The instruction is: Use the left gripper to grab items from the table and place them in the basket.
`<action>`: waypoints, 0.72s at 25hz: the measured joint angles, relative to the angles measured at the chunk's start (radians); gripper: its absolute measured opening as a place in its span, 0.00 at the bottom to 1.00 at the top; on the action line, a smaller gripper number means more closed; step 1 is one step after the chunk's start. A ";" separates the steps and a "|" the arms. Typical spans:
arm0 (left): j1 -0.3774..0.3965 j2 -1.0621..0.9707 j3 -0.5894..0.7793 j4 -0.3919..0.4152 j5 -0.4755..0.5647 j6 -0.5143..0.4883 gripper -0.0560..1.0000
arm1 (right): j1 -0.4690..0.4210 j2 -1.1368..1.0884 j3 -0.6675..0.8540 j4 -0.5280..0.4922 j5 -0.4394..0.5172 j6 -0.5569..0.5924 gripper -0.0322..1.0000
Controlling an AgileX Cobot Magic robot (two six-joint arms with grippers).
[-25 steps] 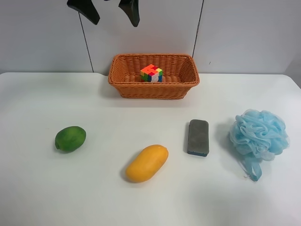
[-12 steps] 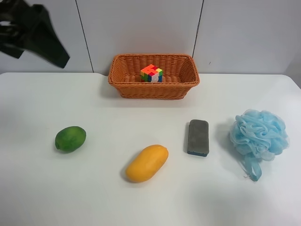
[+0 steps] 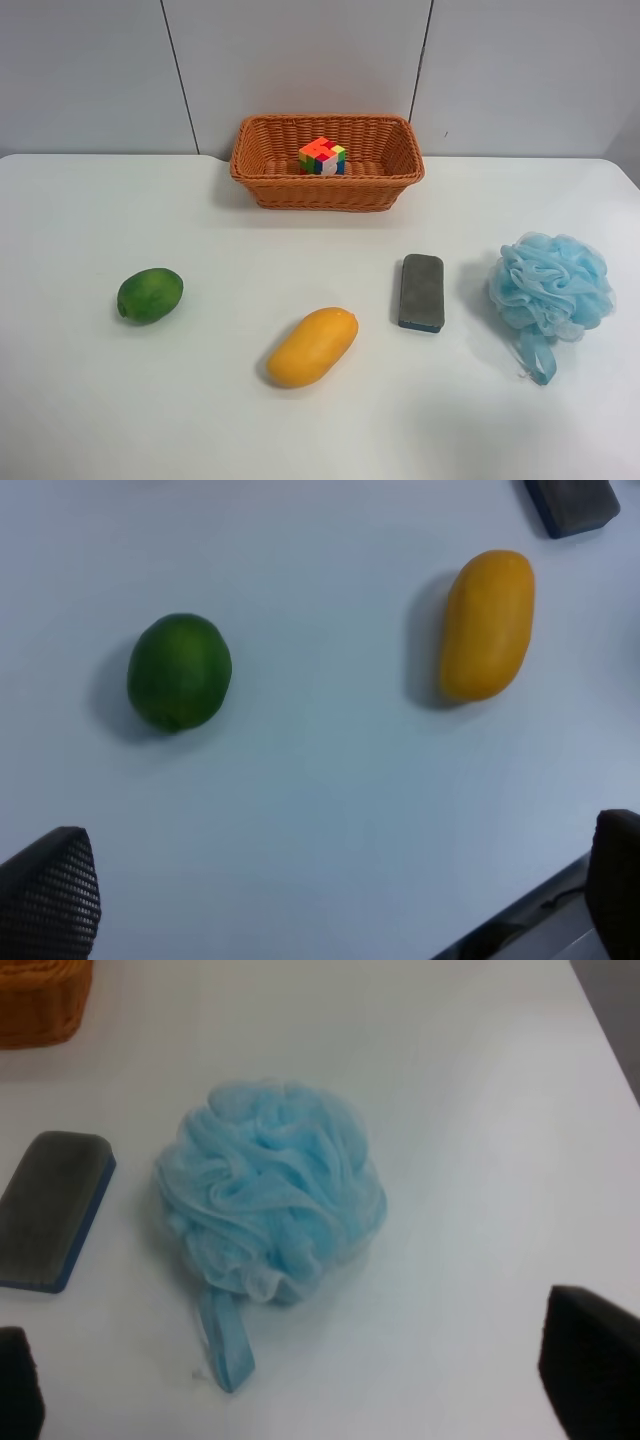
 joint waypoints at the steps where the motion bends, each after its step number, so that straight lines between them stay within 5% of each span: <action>1: 0.012 -0.038 0.022 -0.001 0.000 0.003 0.96 | 0.000 0.000 0.000 0.000 0.000 0.000 0.99; 10: 0.277 -0.299 0.298 -0.008 -0.045 0.118 0.99 | 0.000 0.000 0.000 0.000 0.000 0.000 0.99; 18: 0.380 -0.498 0.383 -0.022 -0.084 0.123 0.99 | 0.000 0.000 0.000 0.000 0.000 0.000 0.99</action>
